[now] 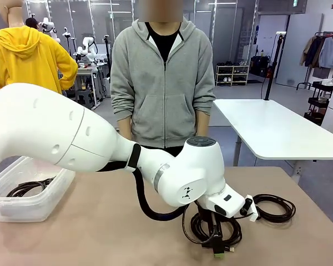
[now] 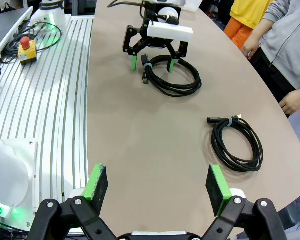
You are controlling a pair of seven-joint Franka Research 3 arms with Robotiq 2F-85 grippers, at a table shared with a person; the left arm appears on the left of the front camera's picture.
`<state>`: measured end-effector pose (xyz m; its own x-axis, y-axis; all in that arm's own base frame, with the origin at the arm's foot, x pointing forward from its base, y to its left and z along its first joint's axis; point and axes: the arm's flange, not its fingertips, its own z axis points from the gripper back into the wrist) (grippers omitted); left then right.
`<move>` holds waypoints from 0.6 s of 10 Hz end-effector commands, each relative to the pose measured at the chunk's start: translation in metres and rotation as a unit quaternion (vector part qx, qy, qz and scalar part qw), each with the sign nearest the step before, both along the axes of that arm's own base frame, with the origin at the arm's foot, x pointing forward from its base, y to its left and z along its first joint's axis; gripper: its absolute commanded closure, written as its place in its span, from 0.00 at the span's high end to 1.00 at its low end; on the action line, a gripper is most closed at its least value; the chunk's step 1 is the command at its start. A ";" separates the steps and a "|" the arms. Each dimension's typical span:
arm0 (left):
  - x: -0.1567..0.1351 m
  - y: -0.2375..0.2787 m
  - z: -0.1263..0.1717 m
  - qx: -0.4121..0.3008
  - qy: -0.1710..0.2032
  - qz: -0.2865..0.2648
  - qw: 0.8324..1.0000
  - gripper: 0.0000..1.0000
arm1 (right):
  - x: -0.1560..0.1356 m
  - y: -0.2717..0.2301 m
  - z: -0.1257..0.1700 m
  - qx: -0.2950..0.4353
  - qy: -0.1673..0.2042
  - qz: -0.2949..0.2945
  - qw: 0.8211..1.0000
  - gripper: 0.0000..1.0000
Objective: Organize and store the cables.
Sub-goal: Place the USB Extension Cable into the Organizing box.
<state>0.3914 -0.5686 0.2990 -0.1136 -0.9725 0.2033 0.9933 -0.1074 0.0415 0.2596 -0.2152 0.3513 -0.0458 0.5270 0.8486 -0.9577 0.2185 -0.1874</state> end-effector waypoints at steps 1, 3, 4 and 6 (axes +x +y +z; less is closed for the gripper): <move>0.005 -0.010 0.002 0.035 -0.005 -0.023 0.999 0.52 | 0.000 -0.001 0.000 0.002 -0.002 -0.001 1.000 1.00; 0.000 -0.013 0.012 0.046 -0.007 -0.012 0.999 0.00 | 0.000 -0.001 0.000 0.002 -0.002 -0.001 1.000 1.00; 0.000 -0.013 0.012 0.050 -0.006 -0.012 0.999 0.00 | 0.000 -0.001 0.000 0.002 -0.002 -0.001 1.000 1.00; -0.002 -0.008 0.009 0.054 0.007 -0.005 0.998 0.11 | 0.000 -0.001 0.000 0.002 -0.002 -0.001 1.000 1.00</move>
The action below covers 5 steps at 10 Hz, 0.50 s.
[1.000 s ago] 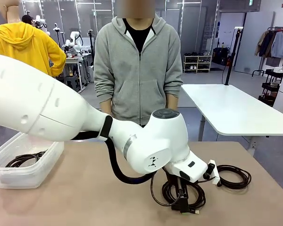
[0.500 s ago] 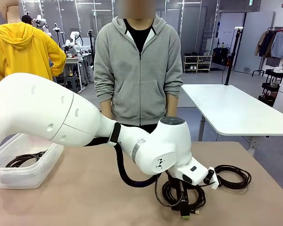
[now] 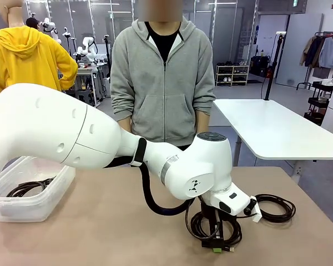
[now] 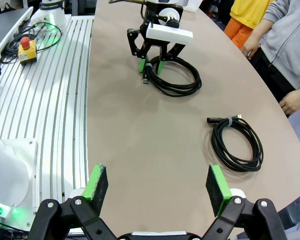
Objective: Organize and store the cables.
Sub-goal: Place the USB Extension Cable into the Organizing box.
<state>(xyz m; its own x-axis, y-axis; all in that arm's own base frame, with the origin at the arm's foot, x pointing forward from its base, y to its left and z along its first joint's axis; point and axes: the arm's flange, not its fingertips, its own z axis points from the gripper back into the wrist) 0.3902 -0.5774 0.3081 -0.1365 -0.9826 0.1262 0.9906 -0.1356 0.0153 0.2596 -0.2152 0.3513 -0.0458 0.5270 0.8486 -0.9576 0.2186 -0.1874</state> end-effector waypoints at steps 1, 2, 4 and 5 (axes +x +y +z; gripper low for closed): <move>-0.002 0.003 -0.001 0.015 0.000 0.010 1.000 0.02 | 0.000 -0.001 0.000 0.002 -0.002 -0.001 1.000 1.00; -0.002 0.004 0.000 0.015 -0.003 0.012 1.000 0.00 | 0.000 -0.001 0.000 0.002 -0.002 -0.001 1.000 1.00; -0.001 0.006 0.008 0.009 -0.008 0.014 1.000 0.00 | 0.000 -0.001 0.000 0.002 -0.002 -0.001 1.000 1.00; -0.001 0.005 0.011 0.008 -0.011 0.014 1.000 0.00 | 0.000 -0.001 0.000 0.002 -0.002 -0.001 1.000 1.00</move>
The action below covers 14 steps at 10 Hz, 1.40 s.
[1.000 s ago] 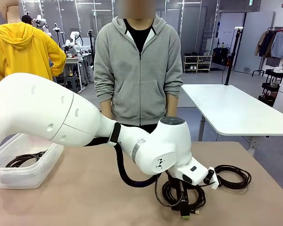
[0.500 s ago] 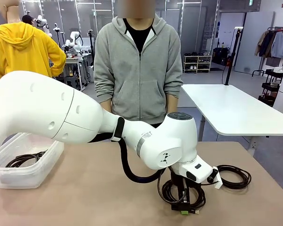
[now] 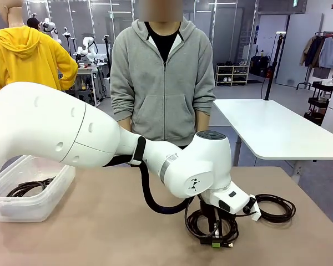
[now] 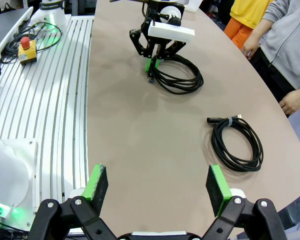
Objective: Organize and store the cables.
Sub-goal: Place the USB Extension Cable into the Organizing box.
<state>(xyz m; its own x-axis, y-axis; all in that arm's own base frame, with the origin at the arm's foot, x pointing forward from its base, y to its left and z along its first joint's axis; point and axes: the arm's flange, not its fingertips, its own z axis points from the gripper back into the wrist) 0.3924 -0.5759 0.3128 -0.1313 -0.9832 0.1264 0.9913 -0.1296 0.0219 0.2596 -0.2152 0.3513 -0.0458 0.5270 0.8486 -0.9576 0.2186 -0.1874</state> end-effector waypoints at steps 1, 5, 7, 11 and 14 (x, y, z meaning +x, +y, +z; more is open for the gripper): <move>-0.003 0.003 0.018 0.009 -0.005 0.001 1.000 0.00 | 0.000 -0.001 0.000 0.002 -0.002 -0.001 1.000 1.00; -0.010 0.085 0.187 0.041 -0.054 -0.194 0.979 0.00 | 0.000 -0.001 0.000 0.002 -0.002 -0.001 1.000 1.00; -0.015 0.168 0.232 0.062 -0.064 -0.213 0.973 0.00 | 0.000 -0.001 0.000 0.002 -0.002 -0.001 1.000 1.00; -0.013 0.361 0.266 0.070 -0.085 -0.098 0.989 0.00 | 0.000 -0.001 0.000 0.002 -0.002 -0.001 1.000 1.00; -0.020 0.473 0.270 0.063 -0.104 0.070 0.990 0.00 | 0.000 -0.001 0.000 0.002 -0.002 -0.001 1.000 1.00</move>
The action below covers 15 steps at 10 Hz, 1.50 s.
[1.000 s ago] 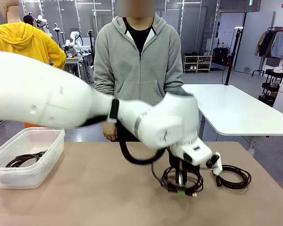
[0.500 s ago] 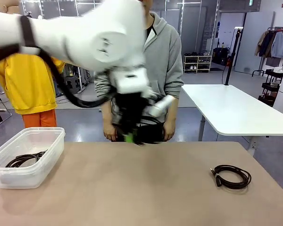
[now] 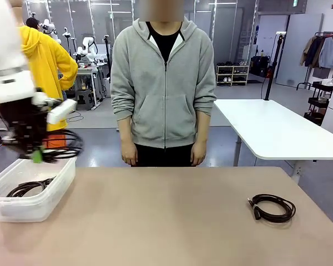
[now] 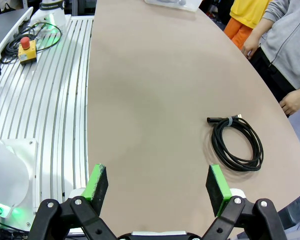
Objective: Organize and store the cables.
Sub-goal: Place the USB Extension Cable into the Organizing box.
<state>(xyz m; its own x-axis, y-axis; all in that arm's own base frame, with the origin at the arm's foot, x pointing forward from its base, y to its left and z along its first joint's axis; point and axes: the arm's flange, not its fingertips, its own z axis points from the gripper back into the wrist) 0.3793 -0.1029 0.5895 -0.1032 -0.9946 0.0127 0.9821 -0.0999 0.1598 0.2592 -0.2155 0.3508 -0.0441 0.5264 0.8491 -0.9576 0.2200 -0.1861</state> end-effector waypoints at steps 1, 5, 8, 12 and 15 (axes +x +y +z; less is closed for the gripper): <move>-0.006 0.028 -0.015 -0.017 -0.034 0.087 0.996 0.00 | 0.000 0.000 0.001 0.001 -0.002 -0.001 1.000 1.00; -0.005 0.049 -0.009 -0.025 -0.010 0.083 0.996 0.00 | 0.000 0.000 0.001 0.001 -0.002 -0.001 1.000 1.00; 0.023 0.060 -0.022 -0.045 -0.016 0.159 0.986 0.14 | 0.000 0.000 0.001 0.001 -0.002 -0.001 1.000 1.00; 0.121 0.095 -0.093 -0.072 -0.010 0.273 0.959 0.14 | 0.000 0.000 0.001 0.001 -0.002 -0.001 1.000 1.00; 0.157 0.110 -0.132 -0.113 -0.020 0.333 0.936 0.25 | 0.000 0.000 0.001 0.001 -0.002 -0.001 1.000 1.00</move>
<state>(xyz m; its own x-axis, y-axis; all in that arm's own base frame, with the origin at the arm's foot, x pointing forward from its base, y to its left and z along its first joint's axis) 0.5300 0.0091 0.4491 0.5044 -0.8379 0.2085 0.8374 0.5336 0.1185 0.2593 -0.2156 0.3503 -0.0425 0.5260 0.8494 -0.9579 0.2203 -0.1844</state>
